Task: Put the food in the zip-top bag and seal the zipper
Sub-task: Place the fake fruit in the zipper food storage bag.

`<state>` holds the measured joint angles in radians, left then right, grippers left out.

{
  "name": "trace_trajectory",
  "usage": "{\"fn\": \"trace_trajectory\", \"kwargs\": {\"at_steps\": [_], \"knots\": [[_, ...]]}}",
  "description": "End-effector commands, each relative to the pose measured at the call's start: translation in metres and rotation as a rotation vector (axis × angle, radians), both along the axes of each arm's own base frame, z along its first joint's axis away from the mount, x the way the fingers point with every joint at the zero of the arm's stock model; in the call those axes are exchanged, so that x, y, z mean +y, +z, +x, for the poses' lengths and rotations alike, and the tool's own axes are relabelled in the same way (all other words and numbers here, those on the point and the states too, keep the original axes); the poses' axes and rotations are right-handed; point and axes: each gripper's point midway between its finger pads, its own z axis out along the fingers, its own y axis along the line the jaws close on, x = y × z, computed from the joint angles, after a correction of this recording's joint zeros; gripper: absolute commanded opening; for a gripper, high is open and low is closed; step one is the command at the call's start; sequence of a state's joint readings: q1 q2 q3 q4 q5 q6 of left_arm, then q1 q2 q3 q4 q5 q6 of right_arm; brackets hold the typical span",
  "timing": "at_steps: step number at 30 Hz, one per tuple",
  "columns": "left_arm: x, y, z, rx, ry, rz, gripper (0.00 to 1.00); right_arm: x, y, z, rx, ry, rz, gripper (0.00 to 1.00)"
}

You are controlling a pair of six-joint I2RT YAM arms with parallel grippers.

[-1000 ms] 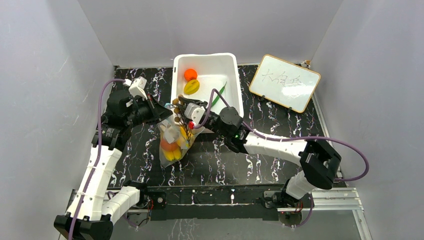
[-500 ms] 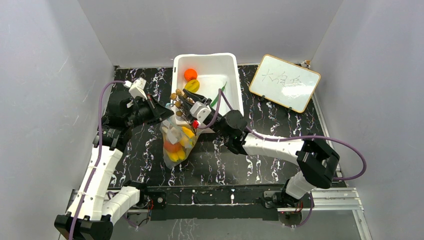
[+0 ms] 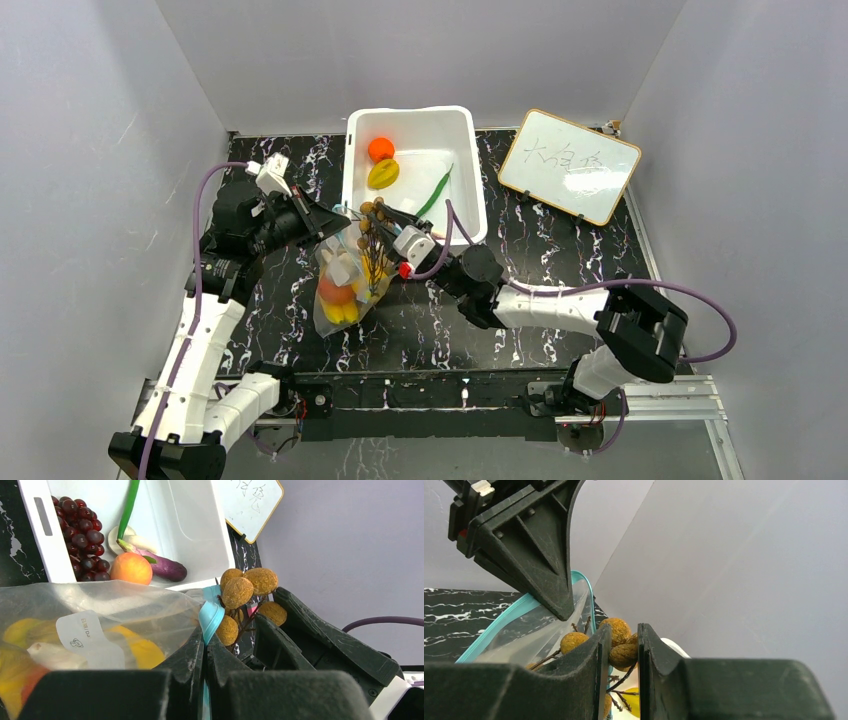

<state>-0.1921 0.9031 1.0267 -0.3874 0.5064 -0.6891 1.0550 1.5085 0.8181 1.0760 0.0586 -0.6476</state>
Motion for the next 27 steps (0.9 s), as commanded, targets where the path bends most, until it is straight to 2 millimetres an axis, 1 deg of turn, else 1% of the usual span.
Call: {"fn": "trace_trajectory", "kwargs": {"at_steps": [1, 4, 6, 11, 13, 15, 17, 19, 21, 23, 27], "knots": [[-0.007, 0.026, -0.004, -0.086, -0.033, -0.054, 0.0, -0.013, 0.028, -0.011, 0.016, 0.007, 0.125, 0.01], [-0.006, 0.018, -0.004, -0.075, -0.031, -0.039, 0.0, -0.02, 0.039, -0.006, 0.006, -0.037, 0.15, 0.0], [-0.007, 0.016, -0.005, -0.065, -0.041, -0.038, 0.0, -0.023, 0.053, -0.007, -0.024, -0.051, 0.162, 0.0], [-0.008, 0.025, -0.008, -0.066, -0.044, -0.065, 0.0, -0.033, 0.102, -0.018, -0.169, -0.063, 0.159, 0.0], [-0.007, 0.027, -0.009, -0.07, -0.033, -0.06, 0.0, -0.037, 0.115, -0.022, -0.211, -0.071, 0.168, 0.0], [-0.005, 0.024, -0.009, -0.061, -0.021, -0.053, 0.0, -0.042, 0.123, -0.023, -0.238, -0.089, 0.183, 0.0], [-0.004, 0.021, -0.01, -0.042, -0.011, -0.052, 0.0, -0.043, 0.127, -0.02, -0.24, -0.108, 0.188, 0.0], [-0.005, 0.022, -0.009, -0.034, -0.014, -0.065, 0.0, -0.036, 0.126, -0.017, -0.261, -0.115, 0.169, 0.0], [-0.008, 0.025, -0.01, -0.036, -0.025, -0.082, 0.0, -0.03, 0.122, -0.014, -0.282, -0.12, 0.164, 0.0], [-0.008, 0.027, -0.01, -0.037, -0.026, -0.091, 0.0, -0.028, 0.113, -0.009, -0.291, -0.147, 0.17, 0.0], [-0.008, 0.028, -0.011, -0.037, -0.022, -0.091, 0.0, -0.033, 0.102, -0.005, -0.319, -0.196, 0.205, 0.0]]}}
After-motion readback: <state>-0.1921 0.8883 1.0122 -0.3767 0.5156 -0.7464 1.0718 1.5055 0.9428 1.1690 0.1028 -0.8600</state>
